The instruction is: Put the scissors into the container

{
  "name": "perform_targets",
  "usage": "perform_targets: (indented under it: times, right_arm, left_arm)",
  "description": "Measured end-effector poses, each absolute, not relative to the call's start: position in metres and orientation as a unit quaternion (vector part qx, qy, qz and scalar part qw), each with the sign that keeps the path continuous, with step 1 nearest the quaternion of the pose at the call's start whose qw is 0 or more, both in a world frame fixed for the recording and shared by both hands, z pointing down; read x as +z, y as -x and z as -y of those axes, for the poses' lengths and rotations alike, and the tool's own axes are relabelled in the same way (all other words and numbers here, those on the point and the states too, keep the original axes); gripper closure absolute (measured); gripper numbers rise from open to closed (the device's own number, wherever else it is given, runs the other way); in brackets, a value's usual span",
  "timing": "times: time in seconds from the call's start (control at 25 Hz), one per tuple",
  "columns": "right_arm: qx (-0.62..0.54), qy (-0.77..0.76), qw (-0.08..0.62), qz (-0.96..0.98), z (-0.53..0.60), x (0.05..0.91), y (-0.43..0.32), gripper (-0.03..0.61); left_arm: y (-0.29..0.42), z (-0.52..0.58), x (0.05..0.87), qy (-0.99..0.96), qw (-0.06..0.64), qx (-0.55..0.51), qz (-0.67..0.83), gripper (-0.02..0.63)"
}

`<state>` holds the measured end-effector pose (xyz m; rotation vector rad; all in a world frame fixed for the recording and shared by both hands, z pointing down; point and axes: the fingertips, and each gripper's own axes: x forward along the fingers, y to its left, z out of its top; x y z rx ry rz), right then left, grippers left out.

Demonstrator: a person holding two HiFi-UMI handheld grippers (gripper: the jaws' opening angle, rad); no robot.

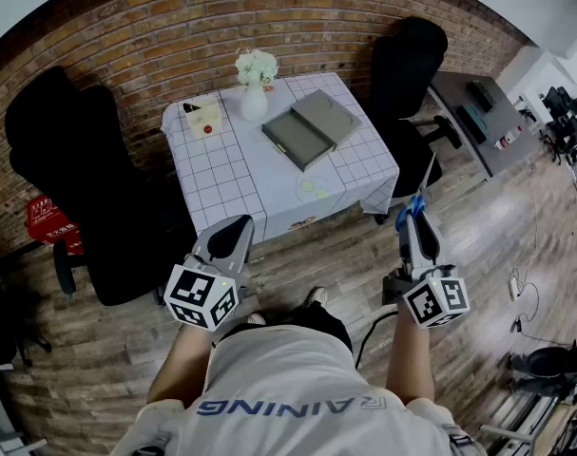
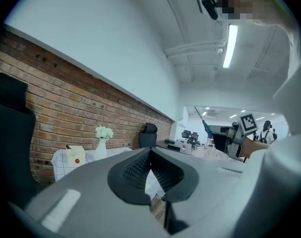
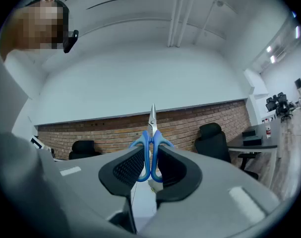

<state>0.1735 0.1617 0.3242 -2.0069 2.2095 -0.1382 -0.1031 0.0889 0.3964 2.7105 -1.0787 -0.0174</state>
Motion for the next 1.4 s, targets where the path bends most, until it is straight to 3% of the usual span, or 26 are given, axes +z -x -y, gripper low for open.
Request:
perform_targets:
  times: [0.96, 1.4]
  right_arm:
    - [-0.039, 0.664, 0.074, -0.743, -0.157, 0.317, -0.176, 0.474]
    - [-0.064, 0.65, 0.063, -0.754, -0.101, 0.337, -0.184, 0.474]
  left_arm:
    - [0.104, -0.087, 0.397, -0.922, 0.119, -0.011, 0.369, 0.615]
    - [0.103, -0.049, 0.413, -0.91, 0.134, 0.005, 0.392, 0.615]
